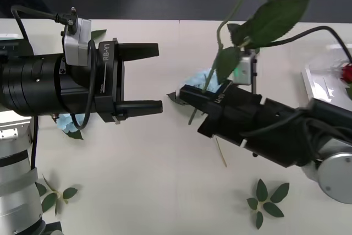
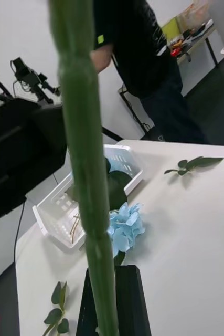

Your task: Put the red flowers into the right box and the blue flowers into the left box

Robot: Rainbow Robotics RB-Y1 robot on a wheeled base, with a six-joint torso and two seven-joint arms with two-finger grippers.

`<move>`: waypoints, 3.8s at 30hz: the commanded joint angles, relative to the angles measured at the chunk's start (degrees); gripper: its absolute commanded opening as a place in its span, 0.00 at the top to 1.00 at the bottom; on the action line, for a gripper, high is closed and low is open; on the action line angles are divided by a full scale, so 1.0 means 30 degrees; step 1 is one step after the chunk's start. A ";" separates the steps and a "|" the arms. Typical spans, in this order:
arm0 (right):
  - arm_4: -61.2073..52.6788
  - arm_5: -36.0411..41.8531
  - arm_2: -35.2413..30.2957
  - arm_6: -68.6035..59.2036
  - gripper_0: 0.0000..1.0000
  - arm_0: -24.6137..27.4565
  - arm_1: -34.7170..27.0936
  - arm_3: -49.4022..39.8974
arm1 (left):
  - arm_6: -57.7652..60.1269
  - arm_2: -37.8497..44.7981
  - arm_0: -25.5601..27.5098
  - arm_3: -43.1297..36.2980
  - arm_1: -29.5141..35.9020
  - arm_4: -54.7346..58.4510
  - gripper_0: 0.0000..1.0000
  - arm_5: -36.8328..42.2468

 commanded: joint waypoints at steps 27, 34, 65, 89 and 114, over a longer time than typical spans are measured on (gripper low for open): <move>-0.3151 1.4996 -2.1477 0.0096 1.00 1.0930 0.1528 -0.0054 | -0.0229 -0.0001 -0.0332 -0.0597 0.0034 0.0083 0.00 -0.0011; -0.1422 1.5377 -2.1857 0.0067 1.00 1.0696 -0.0758 0.3579 | 0.0123 0.0058 0.1250 -0.1681 0.0092 -0.0005 0.00 -0.2179; 0.5638 1.4908 -1.9426 -0.0197 1.00 0.7004 -0.1842 1.5122 | 0.0562 0.4833 0.7197 -0.4523 0.9760 0.1988 0.00 -0.3322; 0.6722 1.4908 -1.6350 -0.0079 1.00 0.5393 -0.1197 1.6470 | 0.0767 0.3632 0.6845 -0.4523 0.9760 -0.2612 0.00 -0.2736; 0.7513 1.4791 -1.6320 -0.0490 0.27 0.3899 -0.0230 1.7466 | 0.0738 0.3486 0.6845 -0.4552 0.9760 -0.2729 0.00 -0.2736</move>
